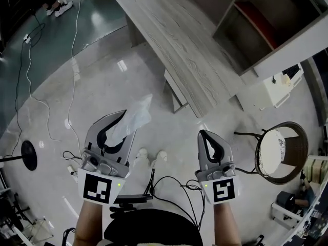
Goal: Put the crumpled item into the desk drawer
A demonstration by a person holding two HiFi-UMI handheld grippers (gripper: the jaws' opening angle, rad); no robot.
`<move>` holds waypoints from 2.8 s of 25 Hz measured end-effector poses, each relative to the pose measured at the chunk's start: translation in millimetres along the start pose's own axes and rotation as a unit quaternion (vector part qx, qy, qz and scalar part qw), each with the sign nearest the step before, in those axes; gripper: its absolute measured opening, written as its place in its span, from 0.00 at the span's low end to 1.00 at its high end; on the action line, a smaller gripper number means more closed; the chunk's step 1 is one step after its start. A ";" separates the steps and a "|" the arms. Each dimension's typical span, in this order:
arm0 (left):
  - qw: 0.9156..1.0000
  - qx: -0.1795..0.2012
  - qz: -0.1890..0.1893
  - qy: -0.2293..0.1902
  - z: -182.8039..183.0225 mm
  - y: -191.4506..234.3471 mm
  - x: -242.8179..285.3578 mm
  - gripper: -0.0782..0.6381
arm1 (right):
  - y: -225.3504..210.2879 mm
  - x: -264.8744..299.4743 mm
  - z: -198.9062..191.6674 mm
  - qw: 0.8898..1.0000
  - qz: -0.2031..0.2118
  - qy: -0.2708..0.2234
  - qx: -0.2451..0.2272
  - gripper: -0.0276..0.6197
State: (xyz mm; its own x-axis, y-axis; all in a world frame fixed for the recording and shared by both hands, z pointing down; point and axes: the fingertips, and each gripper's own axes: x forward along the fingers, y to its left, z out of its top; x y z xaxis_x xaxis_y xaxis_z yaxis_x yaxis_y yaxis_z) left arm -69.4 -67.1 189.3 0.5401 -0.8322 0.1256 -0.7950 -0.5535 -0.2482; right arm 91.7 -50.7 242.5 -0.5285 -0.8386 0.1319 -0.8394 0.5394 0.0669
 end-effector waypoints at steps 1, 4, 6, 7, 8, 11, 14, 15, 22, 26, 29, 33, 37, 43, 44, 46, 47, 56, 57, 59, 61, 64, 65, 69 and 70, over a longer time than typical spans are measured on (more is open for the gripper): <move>1.000 -0.004 0.000 0.002 -7.0 3.0 0.8 0.20 | 4.8 6.3 -6.9 1.000 0.006 0.003 0.002 0.06; 1.000 -0.016 -0.003 0.009 -31.9 8.4 6.3 0.20 | 18.7 26.8 -31.4 1.000 0.026 0.010 0.012 0.06; 1.000 -0.022 -0.008 0.012 -49.7 8.3 11.8 0.20 | 25.6 39.5 -53.4 0.999 0.037 0.018 0.023 0.06; 1.000 -0.025 -0.010 0.013 -58.8 7.9 14.5 0.20 | 28.6 45.6 -65.7 0.998 0.041 0.023 0.030 0.06; 0.999 -0.028 -0.012 0.014 -68.0 7.4 16.7 0.20 | 31.5 51.2 -78.8 0.998 0.045 0.028 0.038 0.06; 0.999 -0.033 -0.013 0.018 -94.7 6.9 21.4 0.20 | 36.5 66.1 -119.5 0.995 0.049 0.041 0.075 0.06; 0.999 -0.035 -0.012 0.022 -120.3 6.6 26.4 0.20 | 36.8 78.0 -162.2 0.991 0.043 0.044 0.117 0.06; 0.999 -0.036 -0.012 0.023 -128.5 6.5 28.5 0.20 | 36.0 81.6 -177.1 0.990 0.040 0.046 0.128 0.06; 0.999 -0.040 -0.019 0.031 -179.4 4.6 43.6 0.20 | 20.4 110.5 -268.4 0.978 -0.002 0.061 0.199 0.06; 0.998 -0.046 -0.017 0.036 -206.3 -3.1 53.9 0.20 | 4.5 125.4 -314.6 0.968 -0.032 0.058 0.243 0.06; 0.998 -0.050 -0.019 0.039 -222.4 -7.3 61.8 0.20 | -5.4 138.1 -342.8 0.958 -0.052 0.054 0.277 0.06; 0.998 -0.051 -0.024 0.042 -236.7 -10.1 72.8 0.20 | -13.2 158.1 -369.1 0.944 -0.059 0.041 0.323 0.14; 0.998 -0.048 -0.025 0.043 -246.9 -9.5 81.6 0.20 | -26.9 172.8 -395.0 0.933 -0.076 0.039 0.351 0.22; 0.997 -0.054 -0.016 0.046 -256.1 -6.4 90.7 0.20 | -51.8 185.9 -421.4 0.927 -0.093 0.042 0.361 0.29; 0.997 -0.054 -0.016 0.046 -257.5 -6.3 91.7 0.20 | -55.2 187.4 -422.5 0.928 -0.094 0.041 0.359 0.29; 0.997 -0.054 -0.016 0.047 -260.3 -6.7 93.9 0.20 | -62.2 190.2 -423.1 0.930 -0.095 0.037 0.354 0.29; 0.997 -0.054 -0.016 0.048 -261.8 -7.0 94.9 0.20 | -65.2 191.8 -422.6 0.931 -0.093 0.035 0.350 0.29; 0.997 -0.054 -0.022 0.054 -270.1 -10.3 99.0 0.20 | -73.8 193.0 -418.5 0.934 -0.087 0.023 0.345 0.19; 0.997 -0.054 -0.022 0.054 -270.5 -9.9 98.6 0.20 | -74.9 192.3 -418.6 0.935 -0.089 0.022 0.343 0.18; 0.997 -0.053 -0.022 0.055 -271.7 -9.1 97.4 0.20 | -74.9 191.8 -418.5 0.937 -0.088 0.022 0.337 0.18; 0.997 -0.054 -0.022 0.056 -272.9 -8.0 96.7 0.20 | -72.6 192.8 -417.4 0.943 -0.079 0.026 0.324 0.16; 0.997 -0.055 -0.019 0.055 -274.9 -4.2 95.4 0.20 | -67.4 195.9 -416.7 0.948 -0.070 0.032 0.309 0.15; 0.997 -0.056 -0.019 0.054 -275.4 -2.9 94.5 0.20 | -66.3 196.2 -416.9 0.949 -0.070 0.032 0.307 0.15; 0.997 -0.055 -0.019 0.054 -276.4 0.6 91.4 0.20 | -62.2 195.9 -415.5 0.953 -0.068 0.037 0.294 0.15; 0.997 -0.055 -0.019 0.053 -276.3 1.1 90.8 0.20 | -61.1 195.7 -415.0 0.954 -0.066 0.039 0.291 0.14</move>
State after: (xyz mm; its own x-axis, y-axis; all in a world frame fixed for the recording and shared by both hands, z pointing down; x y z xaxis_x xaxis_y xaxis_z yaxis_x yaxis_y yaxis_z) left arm -97.5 -152.8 465.8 0.5425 -0.8064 0.2353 -0.8034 -0.5799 -0.1354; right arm 92.4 -216.5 674.6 -0.4209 -0.8762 0.2349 -0.8386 0.2771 -0.4690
